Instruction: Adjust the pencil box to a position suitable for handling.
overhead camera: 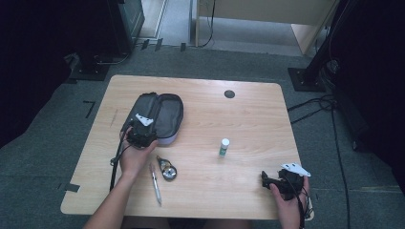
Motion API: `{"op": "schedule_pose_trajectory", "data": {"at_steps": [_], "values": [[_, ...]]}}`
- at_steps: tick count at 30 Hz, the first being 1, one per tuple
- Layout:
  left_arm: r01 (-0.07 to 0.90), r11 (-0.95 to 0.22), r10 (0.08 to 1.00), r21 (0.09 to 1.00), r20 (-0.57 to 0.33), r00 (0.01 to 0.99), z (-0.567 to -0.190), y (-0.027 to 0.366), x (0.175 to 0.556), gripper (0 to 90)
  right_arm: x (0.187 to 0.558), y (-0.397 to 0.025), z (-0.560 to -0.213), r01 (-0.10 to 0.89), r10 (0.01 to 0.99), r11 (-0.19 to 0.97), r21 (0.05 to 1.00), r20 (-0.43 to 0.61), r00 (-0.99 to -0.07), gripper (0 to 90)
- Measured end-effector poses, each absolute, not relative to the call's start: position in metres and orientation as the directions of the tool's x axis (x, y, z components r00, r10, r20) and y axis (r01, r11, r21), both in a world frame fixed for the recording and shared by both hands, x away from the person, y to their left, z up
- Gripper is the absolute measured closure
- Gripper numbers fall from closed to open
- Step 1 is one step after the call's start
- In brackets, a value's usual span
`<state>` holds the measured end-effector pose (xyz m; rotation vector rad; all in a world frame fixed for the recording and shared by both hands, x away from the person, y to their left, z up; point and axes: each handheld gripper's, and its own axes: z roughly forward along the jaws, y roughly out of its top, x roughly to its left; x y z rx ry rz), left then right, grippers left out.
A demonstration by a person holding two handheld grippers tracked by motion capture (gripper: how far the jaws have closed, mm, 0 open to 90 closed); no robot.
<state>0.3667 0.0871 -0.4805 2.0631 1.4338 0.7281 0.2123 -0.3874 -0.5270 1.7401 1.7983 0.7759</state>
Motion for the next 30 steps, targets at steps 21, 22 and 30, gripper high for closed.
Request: {"op": "schedule_pose_trajectory", "data": {"at_steps": [21,22,30], "values": [[0.737,0.109,0.988,0.667,-0.154,-0.006,-0.475,0.145,0.351,30.2,0.212,-0.387,-0.527,0.704,0.999,0.013,0.710,0.025,-0.044,0.0],[0.744,0.132,0.984,0.654,-0.179,-0.017,-0.476,0.145,0.353,29.4,0.212,-0.388,-0.527,0.704,0.999,0.014,0.710,0.024,-0.045,0.0],[0.776,0.156,0.984,0.611,-0.167,-0.067,-0.484,0.137,0.367,32.1,0.212,-0.387,-0.527,0.704,0.999,0.013,0.711,0.025,-0.043,0.0]]}}
